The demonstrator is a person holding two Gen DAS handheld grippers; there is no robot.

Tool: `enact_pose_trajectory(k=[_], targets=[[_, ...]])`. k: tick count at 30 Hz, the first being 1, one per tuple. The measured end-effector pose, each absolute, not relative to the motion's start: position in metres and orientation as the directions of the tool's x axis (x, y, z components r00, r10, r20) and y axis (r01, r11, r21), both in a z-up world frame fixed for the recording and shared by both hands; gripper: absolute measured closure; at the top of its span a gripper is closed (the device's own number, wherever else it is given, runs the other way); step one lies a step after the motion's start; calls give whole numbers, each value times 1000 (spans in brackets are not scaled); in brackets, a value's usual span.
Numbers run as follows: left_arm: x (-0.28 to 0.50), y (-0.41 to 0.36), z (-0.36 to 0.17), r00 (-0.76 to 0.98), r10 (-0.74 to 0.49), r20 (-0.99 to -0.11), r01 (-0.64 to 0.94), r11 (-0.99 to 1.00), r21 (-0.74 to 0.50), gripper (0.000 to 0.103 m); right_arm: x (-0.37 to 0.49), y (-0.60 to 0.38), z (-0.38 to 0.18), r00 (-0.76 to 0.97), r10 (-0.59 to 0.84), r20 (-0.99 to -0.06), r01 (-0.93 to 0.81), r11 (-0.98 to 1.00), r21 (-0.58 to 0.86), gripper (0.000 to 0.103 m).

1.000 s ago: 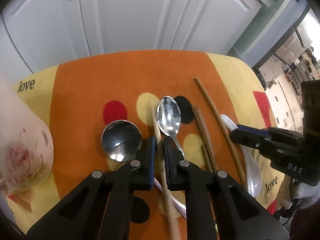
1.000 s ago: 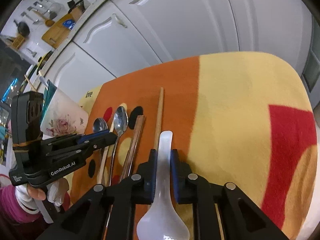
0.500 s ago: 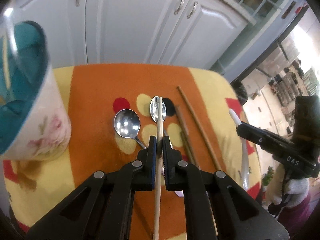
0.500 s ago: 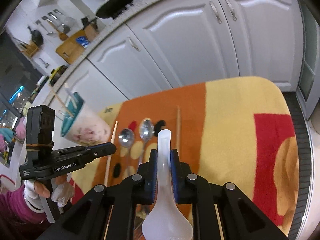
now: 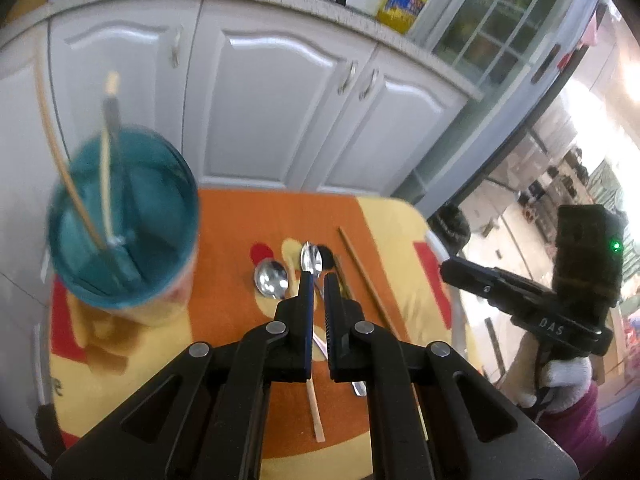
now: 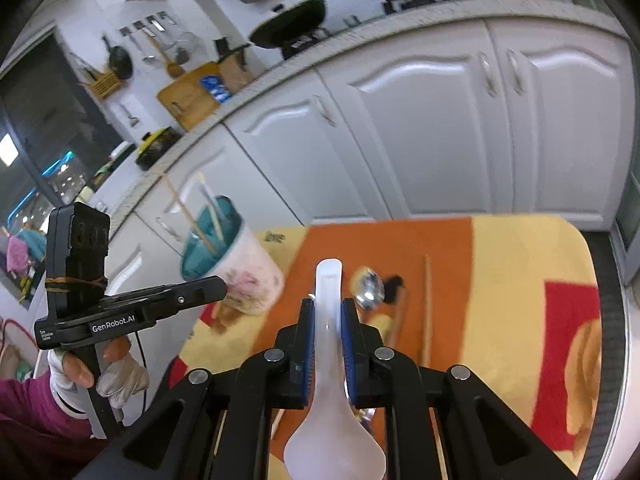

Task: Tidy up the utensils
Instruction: 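Grasp another wooden chopstick with the left tool while the right tool holds the white spoon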

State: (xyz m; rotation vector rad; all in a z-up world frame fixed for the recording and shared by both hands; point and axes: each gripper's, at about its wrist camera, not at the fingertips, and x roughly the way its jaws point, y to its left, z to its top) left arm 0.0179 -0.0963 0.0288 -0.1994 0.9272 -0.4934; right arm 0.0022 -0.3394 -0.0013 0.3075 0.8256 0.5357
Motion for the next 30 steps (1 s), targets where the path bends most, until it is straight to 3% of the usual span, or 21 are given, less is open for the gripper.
enact_pose_trajectory(k=[9, 16, 25, 30], targets=[[10, -86, 26, 495, -471, -730, 306, 881, -361, 99, 15, -309, 11, 560, 569, -602, -367, 822, 436, 91], [21, -124, -32, 386, -455, -802, 311, 883, -352, 89, 16, -323, -33, 505, 488, -712, -286, 873, 395, 91], [53, -156, -81, 339, -382, -860, 274, 914, -299, 89, 21, -348, -100, 421, 448, -789, -128, 890, 438, 91], [69, -171, -95, 326, -339, -882, 283, 925, -251, 89, 19, -352, -115, 350, 503, -791, -115, 861, 496, 90]])
